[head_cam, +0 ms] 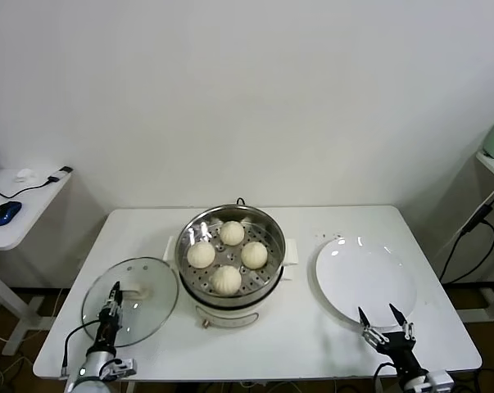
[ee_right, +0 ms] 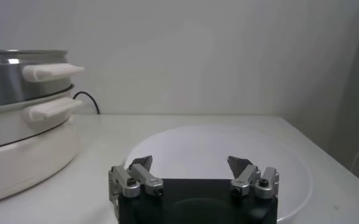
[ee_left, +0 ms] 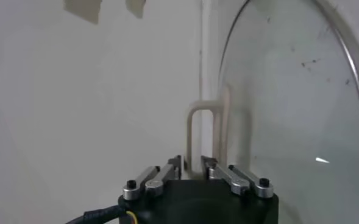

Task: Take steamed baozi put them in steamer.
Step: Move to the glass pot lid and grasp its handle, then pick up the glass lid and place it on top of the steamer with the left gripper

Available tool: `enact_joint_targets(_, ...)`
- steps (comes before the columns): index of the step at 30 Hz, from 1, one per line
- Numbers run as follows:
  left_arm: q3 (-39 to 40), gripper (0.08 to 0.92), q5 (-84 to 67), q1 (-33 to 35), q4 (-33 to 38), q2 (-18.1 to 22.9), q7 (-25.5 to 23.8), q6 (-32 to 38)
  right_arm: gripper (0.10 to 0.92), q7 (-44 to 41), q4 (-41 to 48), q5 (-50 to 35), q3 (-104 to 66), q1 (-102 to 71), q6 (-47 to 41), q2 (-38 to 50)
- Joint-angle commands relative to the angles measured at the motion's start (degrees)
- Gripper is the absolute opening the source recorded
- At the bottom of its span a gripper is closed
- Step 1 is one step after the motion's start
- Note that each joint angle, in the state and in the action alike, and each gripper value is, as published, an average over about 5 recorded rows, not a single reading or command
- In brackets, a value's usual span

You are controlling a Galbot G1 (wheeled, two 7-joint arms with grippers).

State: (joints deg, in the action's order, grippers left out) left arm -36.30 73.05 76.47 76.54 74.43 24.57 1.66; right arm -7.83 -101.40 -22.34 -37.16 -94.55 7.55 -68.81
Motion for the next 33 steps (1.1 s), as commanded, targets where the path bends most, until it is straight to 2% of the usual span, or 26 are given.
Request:
enact_joint_targets(1, -0.1, 0.264, -0.4, -0.2, -0.3, -0.4, -0.4, -0.4, 0.823, -0.1, 0.3, 0.2, 0.0, 0.2, 0.1, -0.2)
enact_joint_targets(6, 0.0, 0.145, -0.3, -0.3, -0.8, 0.4, 0.2, -0.3, 0.823, 0.0, 0.4, 0.3, -0.1, 0.2, 0.2, -0.6)
enact_joint_targets(12, -0.4, 0.134, -1.7, -0.6, 1.1, 1.3, 0.4, -0.1, 0.823, 0.0, 0.2, 0.5, -0.3, -0.1, 0.4, -0.7)
enact_joint_targets(17, -1.5, 0.134, -5.1, 0.3, 7.6, 1.4, -2.0, -0.2, 0.823, 0.1, -0.5, 0.6, -0.5, -0.3, 0.3, -0.8)
enact_joint_targets(23, -3.6, 0.134, -10.9, 3.8, 18.8, -0.7, -8.4, 0.1, 0.823, 0.5, -1.0, 2.6, -0.9, -0.3, -0.2, -0.9)
enact_joint_targets(28, -7.1, 0.134, -15.5, 6.8, 28.3, -5.3, -17.6, -1.7, 0.823, 0.7, -1.0, 3.5, -1.1, -0.1, -0.4, -1.0)
enact_joint_targets(33, -10.0, 0.134, -19.6, 8.0, 37.9, -8.9, -26.8, -7.9, 0.823, 0.9, -1.2, 3.9, -0.9, 0.3, -0.6, -1.0)
